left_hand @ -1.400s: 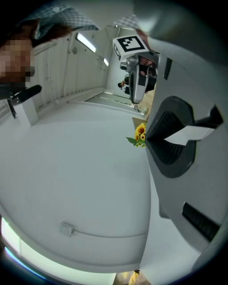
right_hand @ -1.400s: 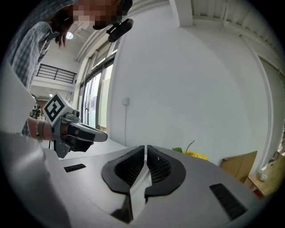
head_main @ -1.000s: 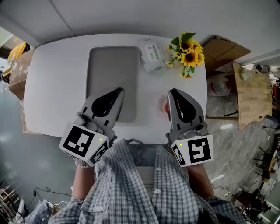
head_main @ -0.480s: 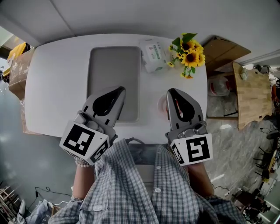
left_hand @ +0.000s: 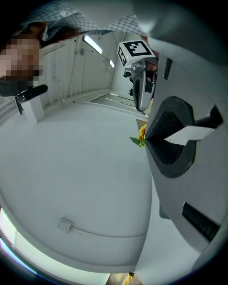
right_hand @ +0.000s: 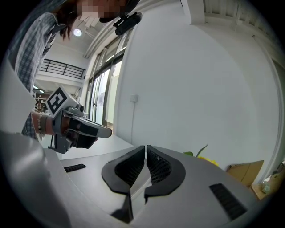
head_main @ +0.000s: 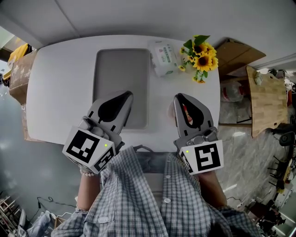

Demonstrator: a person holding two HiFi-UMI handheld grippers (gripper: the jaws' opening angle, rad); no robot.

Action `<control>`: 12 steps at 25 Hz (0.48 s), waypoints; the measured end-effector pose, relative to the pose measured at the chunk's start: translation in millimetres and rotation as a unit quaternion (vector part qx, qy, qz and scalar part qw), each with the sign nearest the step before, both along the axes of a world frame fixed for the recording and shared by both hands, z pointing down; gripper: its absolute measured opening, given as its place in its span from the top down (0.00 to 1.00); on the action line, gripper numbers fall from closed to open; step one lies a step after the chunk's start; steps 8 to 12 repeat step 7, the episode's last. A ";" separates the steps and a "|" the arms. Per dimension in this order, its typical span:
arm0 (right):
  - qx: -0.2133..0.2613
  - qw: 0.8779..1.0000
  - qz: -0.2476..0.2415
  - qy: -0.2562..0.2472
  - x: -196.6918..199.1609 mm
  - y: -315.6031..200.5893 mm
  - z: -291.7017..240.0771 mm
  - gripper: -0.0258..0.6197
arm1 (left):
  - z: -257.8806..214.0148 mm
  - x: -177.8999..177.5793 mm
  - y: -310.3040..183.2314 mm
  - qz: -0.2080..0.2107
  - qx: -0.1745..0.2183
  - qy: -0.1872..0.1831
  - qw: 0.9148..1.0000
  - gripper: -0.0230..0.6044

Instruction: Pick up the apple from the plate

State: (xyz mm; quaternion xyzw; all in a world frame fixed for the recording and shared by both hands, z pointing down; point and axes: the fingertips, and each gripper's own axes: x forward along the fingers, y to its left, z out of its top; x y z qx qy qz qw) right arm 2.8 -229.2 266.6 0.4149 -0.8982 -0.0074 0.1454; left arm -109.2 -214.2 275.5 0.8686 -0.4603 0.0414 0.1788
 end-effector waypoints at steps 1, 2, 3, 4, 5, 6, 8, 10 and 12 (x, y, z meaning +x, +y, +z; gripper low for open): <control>-0.001 1.000 -0.002 0.001 -0.7 0.2 0.6 0.91 | 0.2 0.0 -0.1 0.000 -0.001 0.000 1.000 0.95; -0.001 1.000 -0.003 0.002 -1.4 0.2 1.2 0.91 | 0.7 0.0 -0.3 0.000 -0.001 -0.001 1.000 0.95; -0.002 1.000 -0.004 0.003 -2.1 0.2 1.9 0.91 | 1.4 0.0 -0.6 0.000 -0.002 -0.002 1.000 0.95; -0.003 1.000 -0.006 0.004 -2.7 0.3 2.6 0.91 | 2.0 0.0 -0.7 0.000 -0.002 -0.003 1.000 0.95; -0.003 1.000 -0.007 0.005 -3.4 0.5 3.3 0.91 | 2.6 -0.1 -0.8 0.000 -0.002 -0.003 1.000 0.95; -0.004 1.000 -0.008 0.006 -4.0 1.0 4.0 0.91 | 3.2 -0.1 -0.7 0.000 -0.003 -0.004 1.000 0.95; -0.005 1.000 -0.009 0.007 -4.6 1.4 4.8 0.91 | 3.7 -0.2 -0.6 0.000 -0.003 -0.004 1.000 0.95; -0.005 1.000 -0.009 0.007 -4.6 1.4 4.8 0.91 | 3.7 -0.2 -0.6 0.000 -0.003 -0.004 1.000 0.95; -0.005 1.000 -0.009 0.007 -4.6 1.4 4.8 0.91 | 3.7 -0.2 -0.6 0.000 -0.003 -0.004 1.000 0.95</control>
